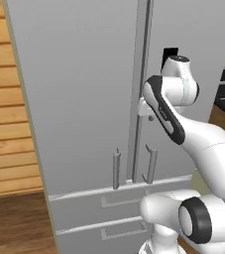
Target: Take the strawberry from the fridge and place it on top of the pancake, located on the dining counter.
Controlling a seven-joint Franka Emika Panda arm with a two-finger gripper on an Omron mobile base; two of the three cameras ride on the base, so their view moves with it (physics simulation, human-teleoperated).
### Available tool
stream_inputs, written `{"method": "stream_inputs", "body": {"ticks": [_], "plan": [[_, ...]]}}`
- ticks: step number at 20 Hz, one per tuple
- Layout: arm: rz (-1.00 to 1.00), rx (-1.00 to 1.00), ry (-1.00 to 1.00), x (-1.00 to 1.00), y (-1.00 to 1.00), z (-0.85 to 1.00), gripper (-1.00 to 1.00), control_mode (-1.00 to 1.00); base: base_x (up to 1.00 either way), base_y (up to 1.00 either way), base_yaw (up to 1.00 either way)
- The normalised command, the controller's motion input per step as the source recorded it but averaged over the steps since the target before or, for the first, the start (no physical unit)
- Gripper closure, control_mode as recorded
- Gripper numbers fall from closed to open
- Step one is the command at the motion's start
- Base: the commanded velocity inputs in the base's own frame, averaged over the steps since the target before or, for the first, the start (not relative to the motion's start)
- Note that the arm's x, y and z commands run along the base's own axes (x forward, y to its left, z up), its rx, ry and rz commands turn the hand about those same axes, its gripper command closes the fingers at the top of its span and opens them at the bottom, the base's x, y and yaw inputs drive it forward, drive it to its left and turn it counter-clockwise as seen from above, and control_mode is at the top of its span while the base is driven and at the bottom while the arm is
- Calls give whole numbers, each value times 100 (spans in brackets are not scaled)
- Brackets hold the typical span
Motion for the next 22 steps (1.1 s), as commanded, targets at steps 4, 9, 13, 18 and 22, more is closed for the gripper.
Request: {"method": "stream_inputs", "body": {"ticks": [4,9,13,18,22], "plan": [[0,0,0,0,0,0,-100,100,-17,1,-1],[0,0,0,0,0,0,-100,100,-68,11,-1],[0,0,0,0,0,0,-100,100,-57,44,-5],[0,0,0,0,0,0,-100,100,-56,27,-3],[0,0,0,-15,0,-9,-100,-100,-7,0,0]]}}
